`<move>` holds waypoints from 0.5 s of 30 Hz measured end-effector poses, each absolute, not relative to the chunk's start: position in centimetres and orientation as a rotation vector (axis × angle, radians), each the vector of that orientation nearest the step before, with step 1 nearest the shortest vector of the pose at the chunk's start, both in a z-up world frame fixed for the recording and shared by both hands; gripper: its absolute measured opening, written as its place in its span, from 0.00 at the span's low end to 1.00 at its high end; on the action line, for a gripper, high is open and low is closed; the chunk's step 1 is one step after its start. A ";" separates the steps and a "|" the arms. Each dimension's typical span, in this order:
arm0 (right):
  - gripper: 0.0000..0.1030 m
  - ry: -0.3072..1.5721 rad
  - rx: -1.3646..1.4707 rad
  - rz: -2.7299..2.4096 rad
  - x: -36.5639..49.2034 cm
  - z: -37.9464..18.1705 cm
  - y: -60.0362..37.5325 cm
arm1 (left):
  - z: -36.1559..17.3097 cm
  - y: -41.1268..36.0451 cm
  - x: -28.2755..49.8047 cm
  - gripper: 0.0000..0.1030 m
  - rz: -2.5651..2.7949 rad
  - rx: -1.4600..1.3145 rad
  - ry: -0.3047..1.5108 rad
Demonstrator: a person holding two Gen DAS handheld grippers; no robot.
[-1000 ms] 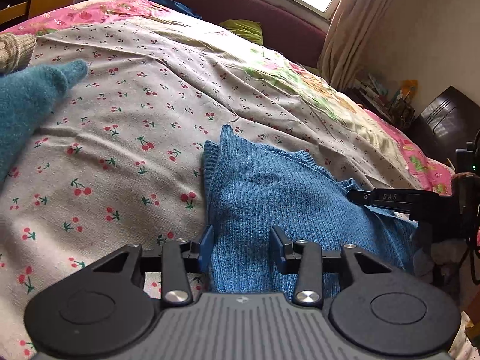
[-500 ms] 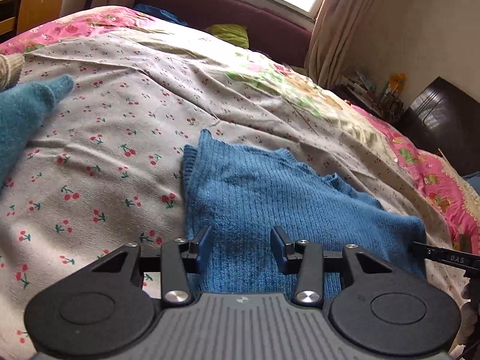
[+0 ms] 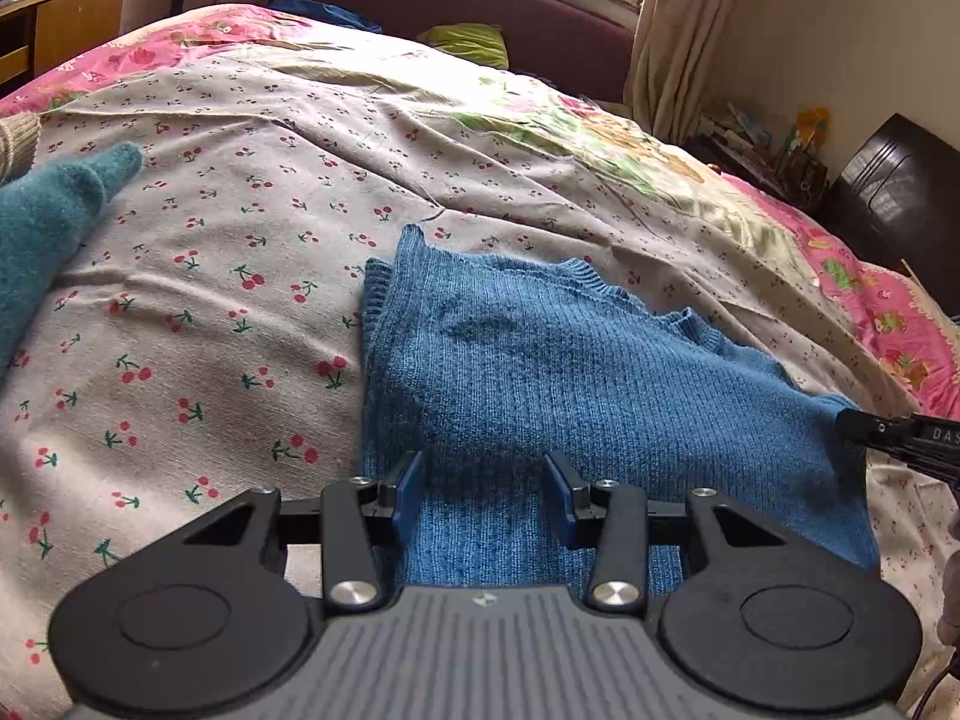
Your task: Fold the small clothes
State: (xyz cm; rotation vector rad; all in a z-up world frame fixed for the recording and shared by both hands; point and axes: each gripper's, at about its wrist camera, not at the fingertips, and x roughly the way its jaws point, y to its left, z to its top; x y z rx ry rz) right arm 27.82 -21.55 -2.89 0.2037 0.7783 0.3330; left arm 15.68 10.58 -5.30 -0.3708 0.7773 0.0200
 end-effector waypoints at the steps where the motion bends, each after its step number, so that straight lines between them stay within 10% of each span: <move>1: 0.09 0.800 0.178 0.291 28.8 -3.7 -21.3 | -5.6 10.6 15.7 0.51 0.023 -0.366 0.785; 6: 0.00 0.849 0.262 0.177 31.0 -4.7 -22.5 | -5.5 11.8 14.7 0.51 0.049 -0.410 0.776; 15: 0.23 0.841 0.025 0.395 29.3 -2.2 -13.2 | -6.0 13.3 11.2 0.51 0.182 -0.555 0.782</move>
